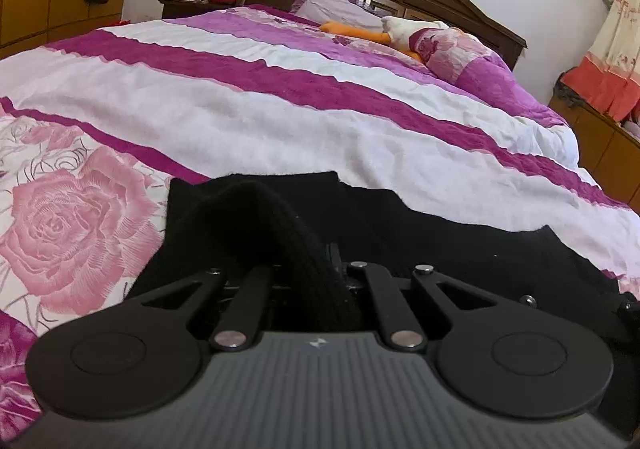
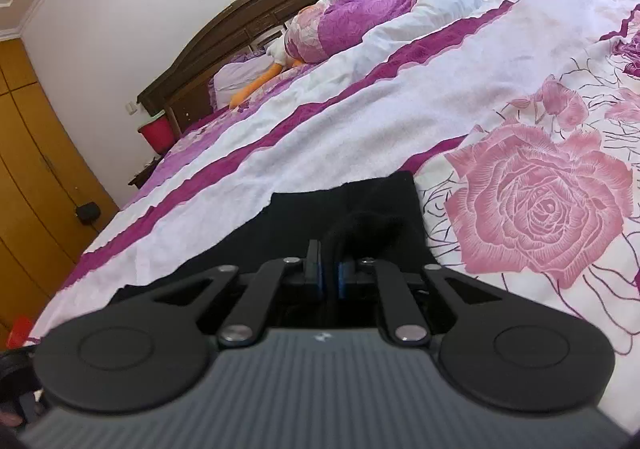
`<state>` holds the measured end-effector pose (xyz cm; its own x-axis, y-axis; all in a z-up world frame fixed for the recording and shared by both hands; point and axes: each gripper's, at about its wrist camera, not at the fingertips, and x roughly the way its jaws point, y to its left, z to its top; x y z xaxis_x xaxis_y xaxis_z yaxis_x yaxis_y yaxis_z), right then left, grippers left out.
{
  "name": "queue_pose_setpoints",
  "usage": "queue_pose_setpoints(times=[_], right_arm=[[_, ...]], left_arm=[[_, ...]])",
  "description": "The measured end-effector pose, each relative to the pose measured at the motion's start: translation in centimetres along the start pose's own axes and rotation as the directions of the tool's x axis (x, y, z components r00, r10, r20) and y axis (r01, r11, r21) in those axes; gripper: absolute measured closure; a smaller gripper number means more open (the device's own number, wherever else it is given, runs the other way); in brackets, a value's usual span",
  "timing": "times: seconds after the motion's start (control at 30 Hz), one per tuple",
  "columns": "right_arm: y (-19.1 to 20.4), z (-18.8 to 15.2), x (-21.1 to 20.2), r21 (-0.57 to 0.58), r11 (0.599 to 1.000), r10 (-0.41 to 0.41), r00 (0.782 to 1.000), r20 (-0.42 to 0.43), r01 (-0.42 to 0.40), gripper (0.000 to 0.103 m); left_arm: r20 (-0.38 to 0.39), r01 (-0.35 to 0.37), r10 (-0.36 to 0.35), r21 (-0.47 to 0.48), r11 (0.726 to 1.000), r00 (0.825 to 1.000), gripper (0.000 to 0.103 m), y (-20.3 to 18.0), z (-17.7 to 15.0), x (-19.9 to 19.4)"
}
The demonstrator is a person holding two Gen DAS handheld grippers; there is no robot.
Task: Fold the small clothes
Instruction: 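Lift the hem with both grippers and fold it toward the collar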
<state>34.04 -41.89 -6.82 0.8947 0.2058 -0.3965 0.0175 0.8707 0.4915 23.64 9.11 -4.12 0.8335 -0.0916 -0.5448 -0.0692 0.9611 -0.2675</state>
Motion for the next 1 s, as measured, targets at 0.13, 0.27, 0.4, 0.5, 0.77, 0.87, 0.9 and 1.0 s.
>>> queue_pose_setpoints(times=[0.13,0.27,0.4,0.5,0.77,0.87,0.9,1.0], right_arm=[[0.2,0.3,-1.1,0.006,1.000,-0.001,1.000,-0.012,0.001,0.082],[-0.1,0.6,-2.9,0.022,0.999,0.028,0.999,-0.019,-0.027,0.065],[-0.3,0.6,-4.4,0.035,0.998,0.058,0.997,-0.040,-0.057,0.065],[-0.4,0.4,-5.0,0.052,0.995,0.087,0.995,-0.055,-0.084,0.065],[-0.1,-0.4,-3.5,0.038,0.989,0.144,0.983,-0.115,-0.140,0.067],[-0.2,-0.2,-3.0,0.030,0.988,0.156,0.981,-0.112,-0.153,0.094],[-0.2,-0.1,-2.8,0.035,0.987,0.160,0.980,-0.115,-0.156,0.093],[-0.5,0.8,-2.7,0.069,0.979,0.199,0.977,-0.081,-0.193,0.093]], left_arm=[[-0.005,0.022,-0.022,0.004,1.000,1.000,0.086,-0.2,0.2,-1.9],[-0.004,0.041,-0.041,0.001,0.999,0.999,0.076,-0.2,0.0,-4.3],[-0.006,0.073,-0.073,-0.011,0.997,0.997,0.070,-0.1,-0.5,-6.3],[-0.014,0.100,-0.101,-0.047,0.994,0.995,0.063,-0.1,-1.0,-7.0],[-0.041,0.124,-0.127,-0.062,0.990,0.991,0.064,-0.6,-1.3,-5.1],[-0.036,0.134,-0.136,-0.053,0.990,0.990,0.092,-0.7,-0.8,-4.6],[-0.026,0.139,-0.141,-0.056,0.989,0.990,0.092,-0.7,-0.4,-4.5],[0.013,0.152,-0.151,-0.059,0.987,0.988,0.093,-0.5,0.9,-4.5]])
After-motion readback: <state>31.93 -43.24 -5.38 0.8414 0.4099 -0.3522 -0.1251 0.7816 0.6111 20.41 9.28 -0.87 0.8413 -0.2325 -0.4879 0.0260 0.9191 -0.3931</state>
